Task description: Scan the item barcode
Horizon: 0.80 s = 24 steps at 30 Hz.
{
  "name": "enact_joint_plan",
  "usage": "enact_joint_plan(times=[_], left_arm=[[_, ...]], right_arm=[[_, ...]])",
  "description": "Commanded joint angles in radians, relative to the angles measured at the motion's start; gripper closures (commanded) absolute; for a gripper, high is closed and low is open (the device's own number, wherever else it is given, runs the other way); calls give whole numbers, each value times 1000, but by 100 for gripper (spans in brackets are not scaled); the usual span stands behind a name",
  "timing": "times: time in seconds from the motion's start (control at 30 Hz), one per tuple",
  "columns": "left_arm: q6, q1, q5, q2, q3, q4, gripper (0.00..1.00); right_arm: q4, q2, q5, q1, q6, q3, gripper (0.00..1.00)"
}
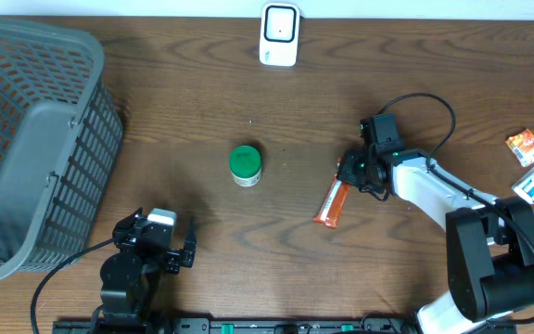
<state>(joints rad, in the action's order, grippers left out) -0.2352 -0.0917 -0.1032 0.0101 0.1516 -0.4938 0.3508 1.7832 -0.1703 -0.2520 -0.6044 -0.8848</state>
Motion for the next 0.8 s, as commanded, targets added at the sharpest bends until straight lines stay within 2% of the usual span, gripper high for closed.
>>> enact_joint_plan(times=[0.0,0.1,0.23,0.37,0.5,0.77], left_arm=[[9,3,-9,-6,-11,-14,2],[9,3,-9,-6,-11,-14,2],[9,3,-10,-6,-11,-14,2],[9,3,-9,-6,-11,-14,2],[9,3,-9,-6,-11,-14,2],[9,3,-9,-6,-11,-14,2]], right_arm=[[76,204,-68,-24,-27,130,99],[80,143,-152,-23,-26,117,99],[102,-28,-206,-23,-7,114,99],[211,-313,-196,-20,-49,113,98],[302,-525,-194,-7,-93,113,99],[343,-797,-177,-4,-126,114,99]])
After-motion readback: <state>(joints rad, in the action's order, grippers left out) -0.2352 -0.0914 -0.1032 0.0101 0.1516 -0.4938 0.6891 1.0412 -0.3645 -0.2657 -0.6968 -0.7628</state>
